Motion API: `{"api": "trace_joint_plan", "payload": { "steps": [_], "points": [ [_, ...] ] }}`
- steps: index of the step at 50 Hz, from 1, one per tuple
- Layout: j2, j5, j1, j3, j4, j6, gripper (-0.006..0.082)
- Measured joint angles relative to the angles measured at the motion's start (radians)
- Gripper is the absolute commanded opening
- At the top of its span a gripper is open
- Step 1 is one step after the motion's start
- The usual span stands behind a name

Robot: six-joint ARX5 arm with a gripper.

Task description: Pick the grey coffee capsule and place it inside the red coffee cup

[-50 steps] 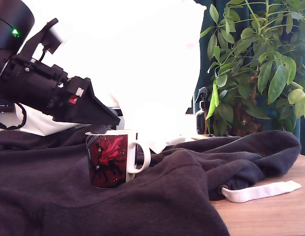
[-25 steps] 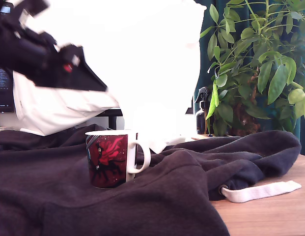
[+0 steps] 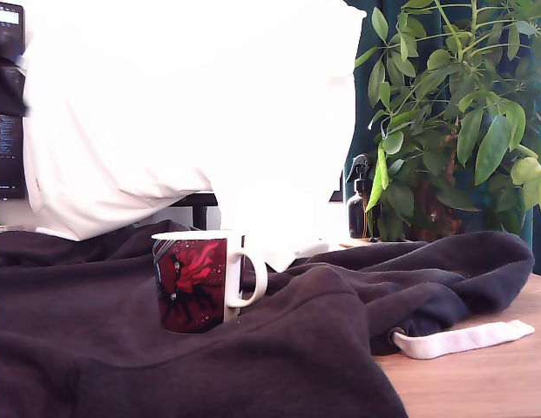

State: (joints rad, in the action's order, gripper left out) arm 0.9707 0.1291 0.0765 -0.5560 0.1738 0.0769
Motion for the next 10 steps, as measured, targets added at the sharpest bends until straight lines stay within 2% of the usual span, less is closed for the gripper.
{"api": "trace_joint_plan", "payload": {
  "steps": [4,10],
  "points": [
    [-0.007,0.000,-0.046,0.000,-0.017,-0.047,-0.0017],
    [-0.007,0.000,-0.066,0.000,-0.031,-0.056,-0.0017]
  ]
}}
